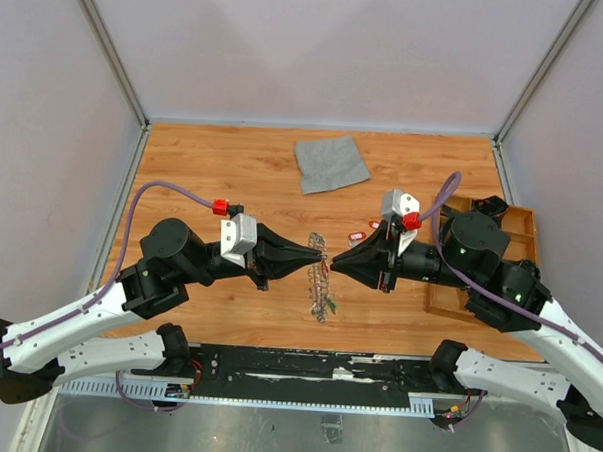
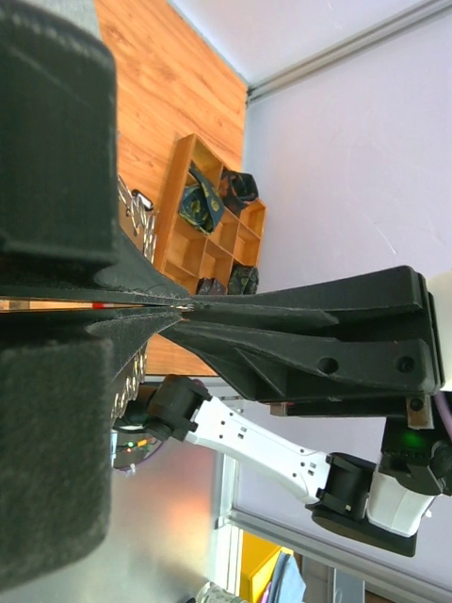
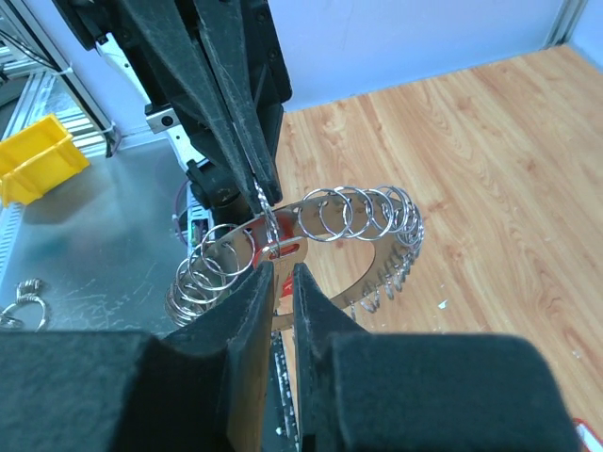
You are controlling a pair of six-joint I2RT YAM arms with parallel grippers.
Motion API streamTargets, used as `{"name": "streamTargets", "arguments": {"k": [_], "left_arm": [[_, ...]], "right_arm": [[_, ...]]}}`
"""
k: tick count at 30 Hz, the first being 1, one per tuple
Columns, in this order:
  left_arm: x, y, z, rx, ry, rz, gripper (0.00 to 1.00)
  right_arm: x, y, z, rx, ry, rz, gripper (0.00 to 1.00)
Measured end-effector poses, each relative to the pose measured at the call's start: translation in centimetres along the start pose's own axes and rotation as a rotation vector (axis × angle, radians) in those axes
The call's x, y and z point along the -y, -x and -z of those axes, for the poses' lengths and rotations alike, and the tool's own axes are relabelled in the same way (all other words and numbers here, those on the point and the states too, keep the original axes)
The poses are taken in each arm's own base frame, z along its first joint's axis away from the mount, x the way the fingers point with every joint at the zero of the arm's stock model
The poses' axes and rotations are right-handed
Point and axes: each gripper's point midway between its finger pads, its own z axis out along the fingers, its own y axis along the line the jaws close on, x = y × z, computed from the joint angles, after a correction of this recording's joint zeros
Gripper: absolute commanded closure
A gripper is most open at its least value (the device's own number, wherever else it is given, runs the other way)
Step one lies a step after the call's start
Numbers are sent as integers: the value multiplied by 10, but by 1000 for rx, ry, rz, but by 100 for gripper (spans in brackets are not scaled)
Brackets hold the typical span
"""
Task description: Put the keys on the keyring
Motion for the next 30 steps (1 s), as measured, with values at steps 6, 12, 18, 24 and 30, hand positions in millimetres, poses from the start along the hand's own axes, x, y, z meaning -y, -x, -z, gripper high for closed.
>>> {"name": "streamTargets", "arguments": {"k": [6,12,18,24,30], "left_arm": [[0,1,0,3,0,0,99],[0,4,-1,14,-1,-2,100],[0,4,-1,17,-2,-2,99],[0,5,0,18,-2,-2,99],[1,6,1,22,-2,-4,100]], "right_arm": [[-1,9,11,39,-17,53,78],[-2,17,12,87,-13,73,78],[-2,19,5,100,-1,73,79],[0,15,-1,89,9,63,82],[-2,18,-3,103,23,57,92]]}}
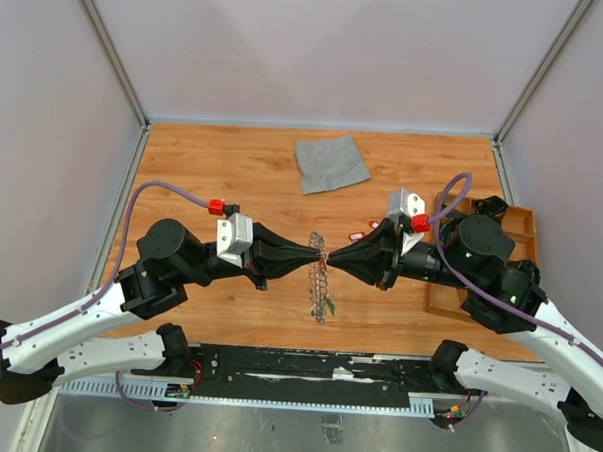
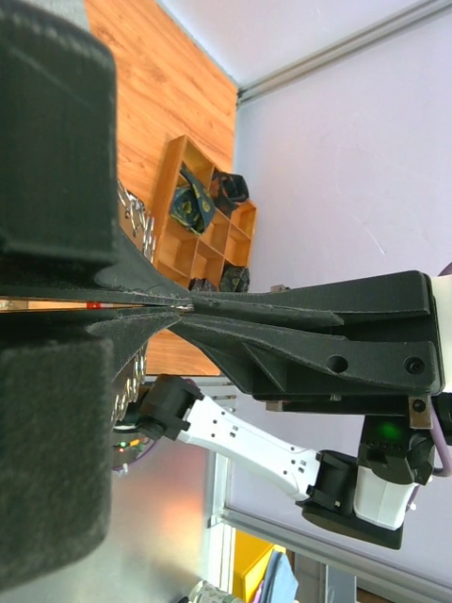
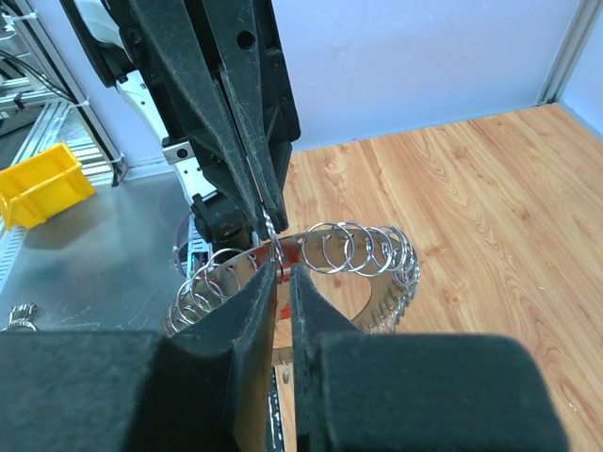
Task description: Put the keys on the keyring
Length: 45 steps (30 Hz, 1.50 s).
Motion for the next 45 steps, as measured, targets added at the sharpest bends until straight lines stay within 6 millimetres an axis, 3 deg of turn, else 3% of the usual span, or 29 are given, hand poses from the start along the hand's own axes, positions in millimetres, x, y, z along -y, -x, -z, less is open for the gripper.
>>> {"name": "streamTargets", "arguments": {"k": [5,28,45], "left_arm": [[0,0,0,1,0,0,99],[0,1,1,3,2,-1,99],[-1,-3,2,-16,7,5,99]], "right_arm": [[-3,2,-1,8,18,-2,99],[0,1,-3,-94,-24,-114,100],[5,-13,-11,-170,-33,-167,98]]}}
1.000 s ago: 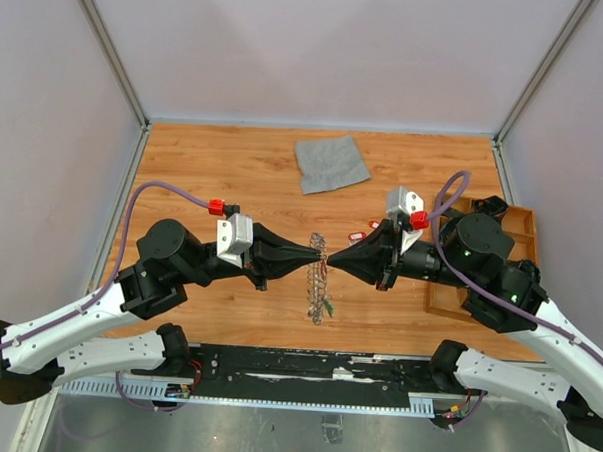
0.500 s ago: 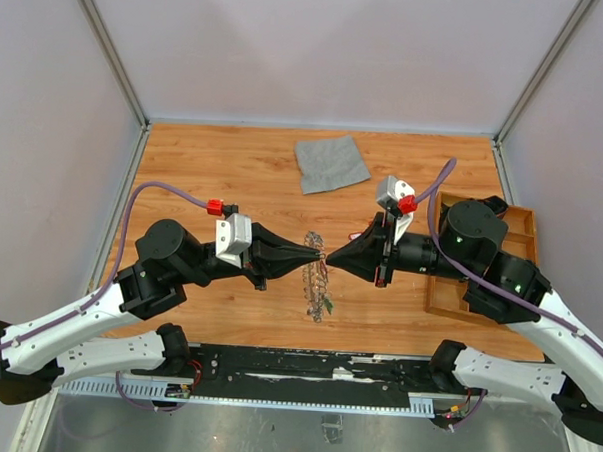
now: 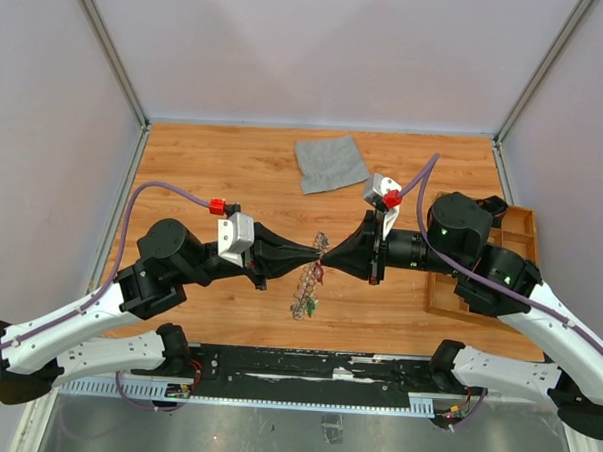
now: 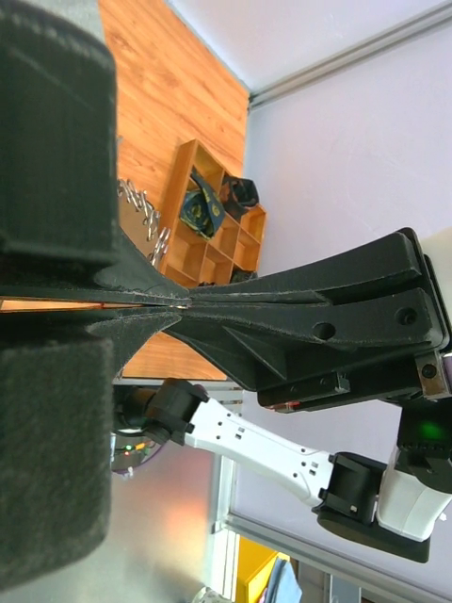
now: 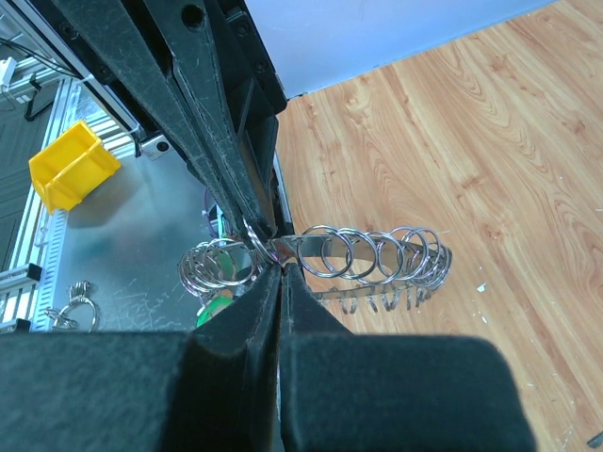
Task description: Put the keys on the keyring
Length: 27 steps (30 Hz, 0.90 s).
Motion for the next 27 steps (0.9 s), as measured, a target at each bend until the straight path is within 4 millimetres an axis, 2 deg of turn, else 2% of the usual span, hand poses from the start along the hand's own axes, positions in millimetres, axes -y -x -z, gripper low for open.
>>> {"name": "streamTargets", "arguments": {"k": [7,17,27], "left_arm": [[0,1,0,3,-2,0,100],[2,8,-1,32,-8,1,99],[8,23,-3,88,-38,23,100]], "right_arm": [[-2,5,9,25,-7,33,79],[-8,30,42,204,-46,208,75],[-16,33,24,268,58,324,75]]}}
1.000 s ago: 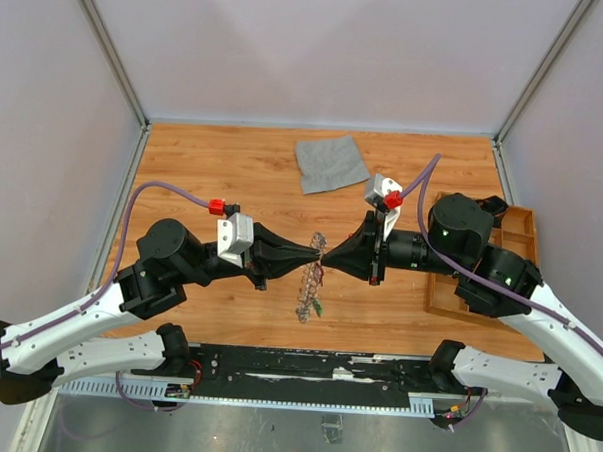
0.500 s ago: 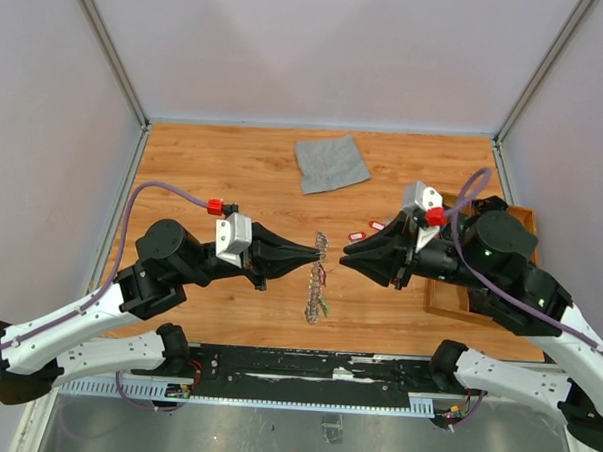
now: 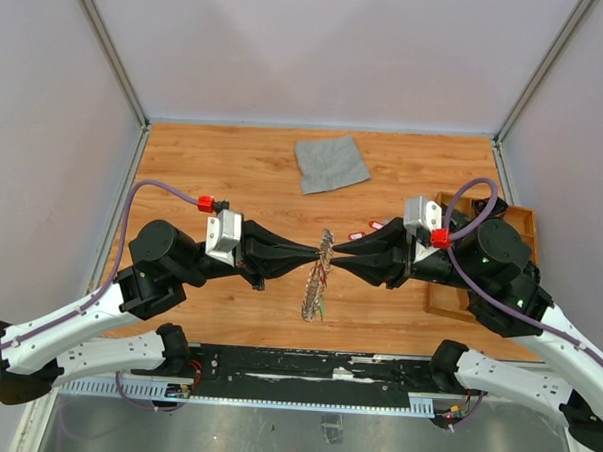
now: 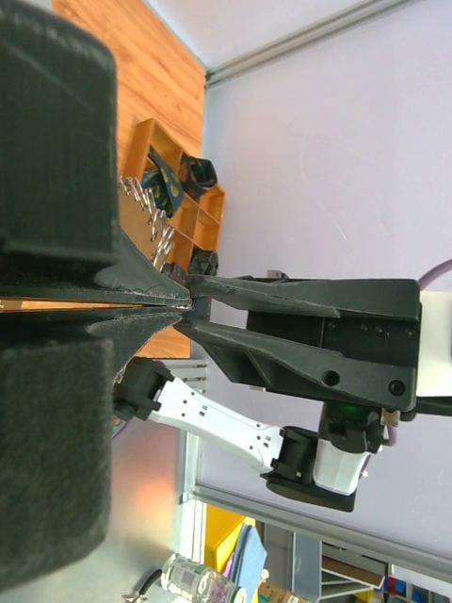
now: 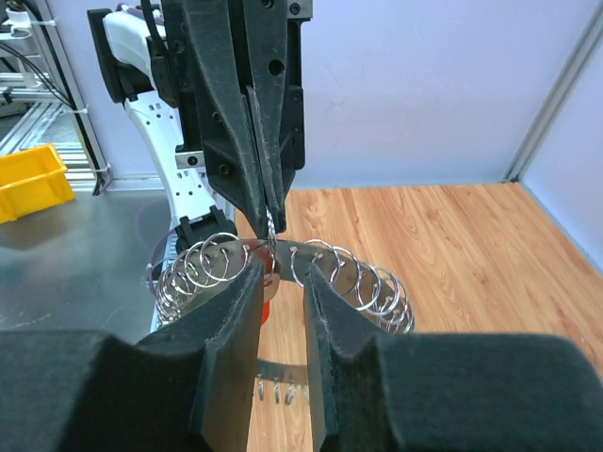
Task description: Put the keys on the keyring
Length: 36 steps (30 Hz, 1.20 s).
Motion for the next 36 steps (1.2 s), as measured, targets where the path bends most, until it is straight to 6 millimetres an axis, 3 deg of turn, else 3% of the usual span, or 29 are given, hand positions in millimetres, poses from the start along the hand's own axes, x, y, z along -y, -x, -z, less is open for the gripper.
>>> {"name": "streamTargets", "arguments": {"k": [14,36], "left_arm": [[3,3,-1,15,-16,10,99],[3,3,-1,17,-17,9,100]], "right_arm": [[-7,6,-12,43,74,22,80],[-8,-4,-18,25,98,0,84]]}}
